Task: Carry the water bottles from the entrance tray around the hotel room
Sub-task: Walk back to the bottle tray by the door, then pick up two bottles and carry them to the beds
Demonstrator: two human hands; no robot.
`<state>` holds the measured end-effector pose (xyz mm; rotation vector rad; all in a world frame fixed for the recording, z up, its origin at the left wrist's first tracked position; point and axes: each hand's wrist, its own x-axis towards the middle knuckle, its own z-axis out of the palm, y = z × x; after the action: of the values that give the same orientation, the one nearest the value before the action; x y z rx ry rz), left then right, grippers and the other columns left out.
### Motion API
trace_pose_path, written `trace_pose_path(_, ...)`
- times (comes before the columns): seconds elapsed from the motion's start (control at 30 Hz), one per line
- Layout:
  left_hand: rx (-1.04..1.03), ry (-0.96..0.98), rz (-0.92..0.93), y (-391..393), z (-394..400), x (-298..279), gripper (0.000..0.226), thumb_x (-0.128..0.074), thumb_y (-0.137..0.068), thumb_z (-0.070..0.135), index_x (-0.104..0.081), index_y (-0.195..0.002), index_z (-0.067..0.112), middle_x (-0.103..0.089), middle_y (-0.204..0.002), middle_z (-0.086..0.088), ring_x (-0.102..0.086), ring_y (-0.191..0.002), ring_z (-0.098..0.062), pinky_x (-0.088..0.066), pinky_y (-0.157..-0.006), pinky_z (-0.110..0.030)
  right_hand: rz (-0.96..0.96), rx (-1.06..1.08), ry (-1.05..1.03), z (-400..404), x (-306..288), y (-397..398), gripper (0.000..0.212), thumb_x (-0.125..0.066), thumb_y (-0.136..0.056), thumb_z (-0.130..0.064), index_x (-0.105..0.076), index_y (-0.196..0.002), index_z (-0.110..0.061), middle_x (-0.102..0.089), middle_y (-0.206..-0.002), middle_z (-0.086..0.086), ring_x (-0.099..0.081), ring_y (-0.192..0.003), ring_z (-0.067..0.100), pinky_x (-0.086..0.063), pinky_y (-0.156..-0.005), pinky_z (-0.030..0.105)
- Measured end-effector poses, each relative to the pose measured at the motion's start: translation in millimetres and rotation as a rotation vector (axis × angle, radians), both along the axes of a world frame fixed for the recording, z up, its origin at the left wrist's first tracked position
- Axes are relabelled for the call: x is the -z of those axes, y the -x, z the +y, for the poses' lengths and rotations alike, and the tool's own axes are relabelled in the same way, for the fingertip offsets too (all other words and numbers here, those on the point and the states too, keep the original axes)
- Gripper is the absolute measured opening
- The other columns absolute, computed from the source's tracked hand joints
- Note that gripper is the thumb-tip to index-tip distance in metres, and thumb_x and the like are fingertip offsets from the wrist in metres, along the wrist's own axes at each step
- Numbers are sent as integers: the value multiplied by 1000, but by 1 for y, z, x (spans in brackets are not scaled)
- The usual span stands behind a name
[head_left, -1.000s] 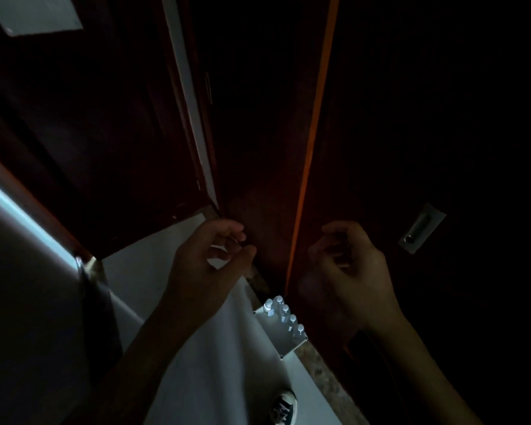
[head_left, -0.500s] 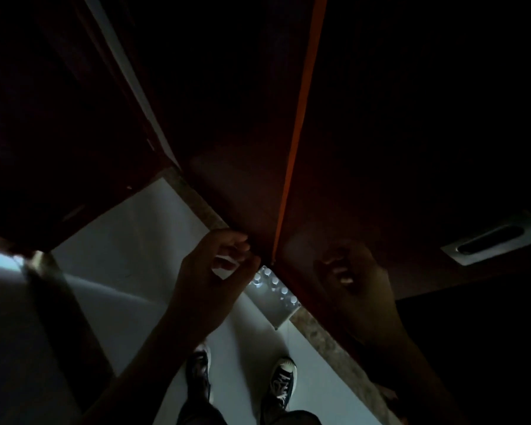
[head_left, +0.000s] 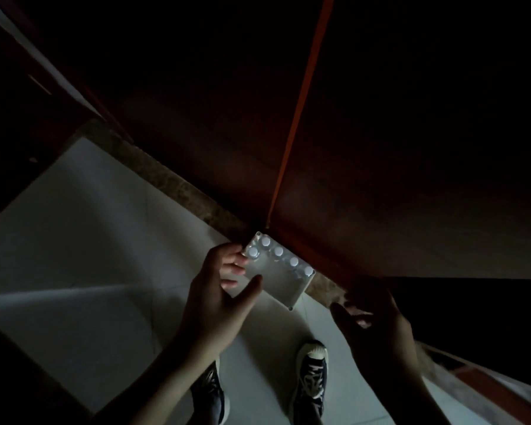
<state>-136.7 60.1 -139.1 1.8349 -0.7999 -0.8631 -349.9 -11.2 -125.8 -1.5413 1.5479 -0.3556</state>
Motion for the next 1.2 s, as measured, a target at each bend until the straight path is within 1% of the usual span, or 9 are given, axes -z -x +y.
trace_pose_path(0.13,-21,-115,-64,-22,0,121,48,-79,-77,9,-56,-116,22,-65,-105,12,-64,-96,-5,-55,-86,-41,75,-18,-71,-6,107,-4,45,-83,-74,-22,-47,-90,-42,-63,-97,-15,-62,-90,5,-48,-69,19)
trace_pose_path(0.27,-1,-207,-94,-33,-13,225,44,-79,-77,10,-57,-113,23,-66,-109,2,-62,-101,-13,-54,-88,-46,148,24,-99,-21,211,-4,44,-83,-74,-25,-50,-102,-31,-59,-98,-12,-60,-94,12,-54,-80,36)
trace_pose_path(0.37,1,-236,-120,-34,-24,303,48,-80,-75,14,-57,-116,21,-65,-111,2,-62,-102,-16,-54,-86,-45,183,98,-117,-31,293,-4,54,-83,-72,-28,-52,-115,-25,-60,-110,-8,-59,-102,15,-54,-86,42)
trace_pose_path(0.53,21,-256,-122,-20,-52,433,73,-84,-69,11,-48,-132,11,-57,-128,-3,-59,-112,-22,-53,-90,-44,177,166,-121,-50,421,-7,78,-85,-70,-23,-41,-134,-23,-53,-126,-5,-54,-113,16,-52,-92,41)
trace_pose_path(0.7,0,-238,-146,-18,-62,539,87,-86,-68,17,-40,-141,12,-54,-139,-9,-56,-123,-25,-48,-101,-46,157,213,-64,-50,522,-8,79,-83,-69,-23,-39,-134,-30,-60,-123,-8,-59,-108,17,-54,-84,42)
trace_pose_path(0.87,13,-198,-242,-30,-68,591,66,-81,-66,42,-59,-122,15,-70,-115,-6,-66,-106,-23,-53,-90,-43,145,344,17,-45,574,-3,65,-85,-66,-35,-50,-120,-29,-68,-108,-5,-65,-97,20,-52,-77,36)
trace_pose_path(0.93,23,-215,-291,-33,-69,598,66,-83,-65,48,-60,-120,18,-70,-112,-4,-66,-104,-24,-53,-88,-41,157,368,46,-44,586,-2,65,-85,-61,-43,-50,-114,-30,-68,-107,-3,-65,-99,23,-54,-82,41)
trace_pose_path(1.1,64,-214,-313,-35,-60,581,66,-87,-61,45,-63,-116,19,-72,-106,-4,-67,-99,-24,-55,-85,-40,184,314,43,-34,576,1,73,-83,-57,-52,-51,-118,-28,-69,-111,-3,-65,-102,22,-55,-87,46)
trace_pose_path(1.2,110,-196,-307,-32,-58,542,57,-86,-60,42,-65,-110,25,-73,-100,1,-69,-92,-20,-55,-79,-35,143,264,86,-36,538,-1,62,-88,-61,-40,-47,-108,-36,-66,-104,-10,-65,-95,17,-55,-81,38)
